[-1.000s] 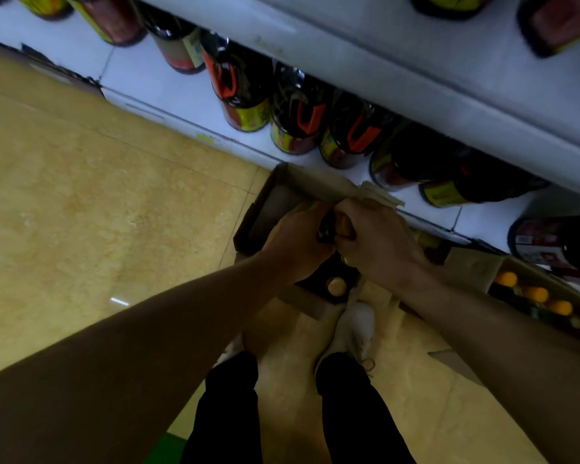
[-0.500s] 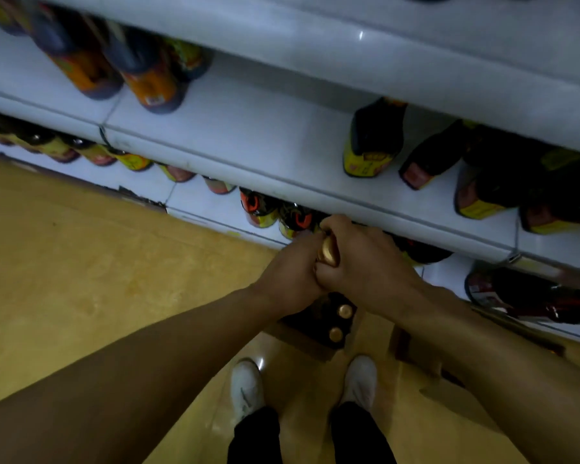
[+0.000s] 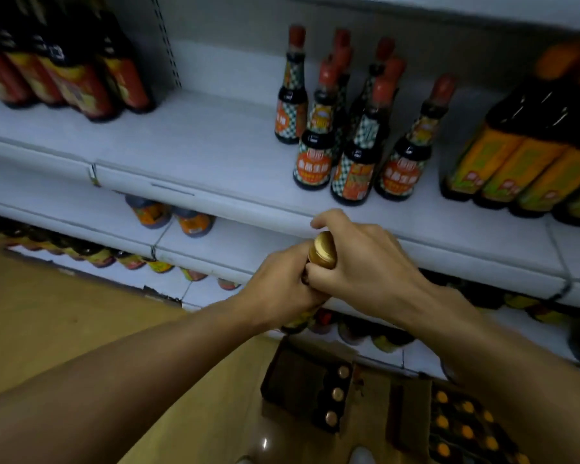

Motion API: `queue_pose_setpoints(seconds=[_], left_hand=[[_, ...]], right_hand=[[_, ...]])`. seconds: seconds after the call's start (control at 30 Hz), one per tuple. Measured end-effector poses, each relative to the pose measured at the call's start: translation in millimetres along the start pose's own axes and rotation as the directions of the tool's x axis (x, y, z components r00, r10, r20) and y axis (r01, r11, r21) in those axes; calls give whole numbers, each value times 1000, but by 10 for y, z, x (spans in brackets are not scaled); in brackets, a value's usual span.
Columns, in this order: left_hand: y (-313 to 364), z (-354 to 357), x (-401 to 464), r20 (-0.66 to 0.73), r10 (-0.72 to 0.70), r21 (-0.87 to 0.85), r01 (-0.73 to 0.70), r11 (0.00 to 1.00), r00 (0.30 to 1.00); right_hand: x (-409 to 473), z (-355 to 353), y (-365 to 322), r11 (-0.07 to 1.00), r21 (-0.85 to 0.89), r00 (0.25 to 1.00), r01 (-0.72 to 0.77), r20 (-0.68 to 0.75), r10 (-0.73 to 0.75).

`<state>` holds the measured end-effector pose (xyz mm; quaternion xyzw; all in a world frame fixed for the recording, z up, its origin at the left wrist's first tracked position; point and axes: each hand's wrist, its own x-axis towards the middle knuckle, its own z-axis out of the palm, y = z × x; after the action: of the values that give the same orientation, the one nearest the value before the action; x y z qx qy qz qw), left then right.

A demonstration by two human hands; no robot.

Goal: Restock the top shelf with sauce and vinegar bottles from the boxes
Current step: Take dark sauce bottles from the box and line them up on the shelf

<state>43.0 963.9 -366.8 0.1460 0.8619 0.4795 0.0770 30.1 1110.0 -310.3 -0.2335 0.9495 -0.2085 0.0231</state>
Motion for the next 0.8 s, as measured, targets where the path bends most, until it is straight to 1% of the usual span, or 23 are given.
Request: queue_pose_setpoints(seconds=[0.17,0.33,0.5,0.63,0.73,0.8], left_hand=[[631,-471,45,-41,88,-23,-89,996,995],[1195,-926,102,-92,176,-47,-181,982,980],[1701,-1297,145,-75,257,-120,-265,957,963],[2052,-1533,244,-88,326,-134,-336,932,941],[2304,-1660,324,-86,345,-153,-354,923,935],[2469,-1729,380,-79,381,-150,-389,909,921]], right_hand=[[46,-694,-351,1000,1,990,30,-135,-30],[104,-1324,-693,998,6,961,59,-272,-56],[160,-1893,-1014,999,-23,936,40,-348,-46],[189,-2266,-1198,999,-1,901,39,-433,-35],[213,-2511,-1267,999,-4,867,37,-497,-34],[225,-2654,-1300,999,-11,844,37,-536,-37]])
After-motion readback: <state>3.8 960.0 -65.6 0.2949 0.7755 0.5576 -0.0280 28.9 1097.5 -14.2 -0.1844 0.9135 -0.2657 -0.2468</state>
